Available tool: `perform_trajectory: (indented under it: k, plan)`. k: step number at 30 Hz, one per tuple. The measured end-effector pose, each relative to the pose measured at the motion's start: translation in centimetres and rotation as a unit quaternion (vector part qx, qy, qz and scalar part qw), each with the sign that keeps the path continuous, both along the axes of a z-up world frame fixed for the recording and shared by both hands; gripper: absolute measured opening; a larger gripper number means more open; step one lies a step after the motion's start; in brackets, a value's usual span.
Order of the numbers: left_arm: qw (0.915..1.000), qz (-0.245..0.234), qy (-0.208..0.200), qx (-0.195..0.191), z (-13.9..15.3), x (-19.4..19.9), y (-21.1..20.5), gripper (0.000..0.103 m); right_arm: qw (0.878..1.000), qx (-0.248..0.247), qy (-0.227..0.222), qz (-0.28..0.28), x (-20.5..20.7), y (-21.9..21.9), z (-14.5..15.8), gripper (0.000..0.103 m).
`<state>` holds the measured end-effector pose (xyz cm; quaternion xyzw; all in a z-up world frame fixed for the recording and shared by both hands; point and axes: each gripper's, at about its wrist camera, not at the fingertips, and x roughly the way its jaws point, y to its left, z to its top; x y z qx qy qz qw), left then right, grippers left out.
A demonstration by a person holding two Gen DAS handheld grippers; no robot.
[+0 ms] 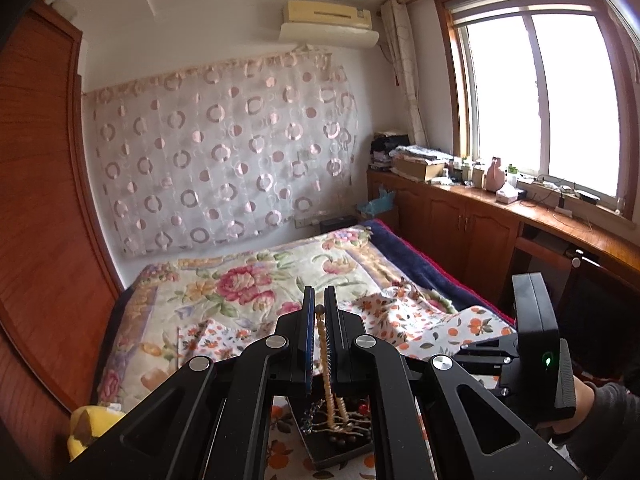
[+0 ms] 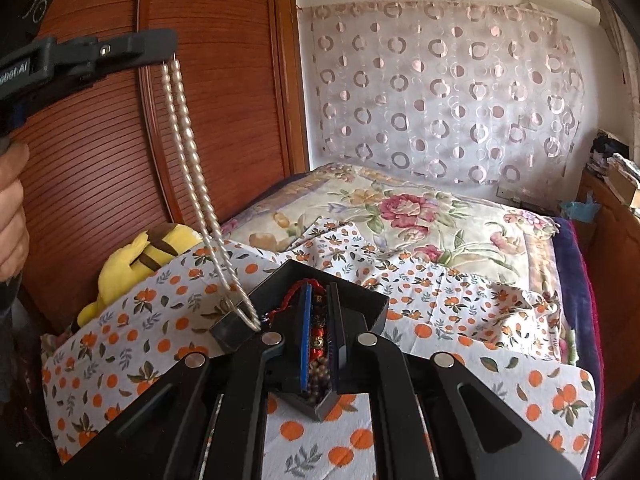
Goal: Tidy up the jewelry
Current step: 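Carry the pearl strand and red bracelet over the black box with both tools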
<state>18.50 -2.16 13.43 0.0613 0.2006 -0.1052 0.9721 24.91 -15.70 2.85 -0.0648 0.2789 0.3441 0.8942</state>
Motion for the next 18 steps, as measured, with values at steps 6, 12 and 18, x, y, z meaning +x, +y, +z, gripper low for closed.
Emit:
perform_trajectory:
  k: [6,12,18]
  plan:
    - [0.9993,-0.008,0.030,-0.020,-3.2,1.1,0.6,0.004,1.000,-0.002,0.011,0.000,1.6,0.4,-1.0,0.008]
    - [0.9966,-0.016,0.069,-0.041,-7.2,2.3,1.7,0.004,1.000,0.021,0.022,-0.008,2.2,-0.2,-1.6,0.008]
    - [0.9916,-0.021,0.110,-0.064,-11.5,3.4,2.3,0.004,0.999,0.011,0.030,-0.014,2.5,0.1,-2.1,0.008]
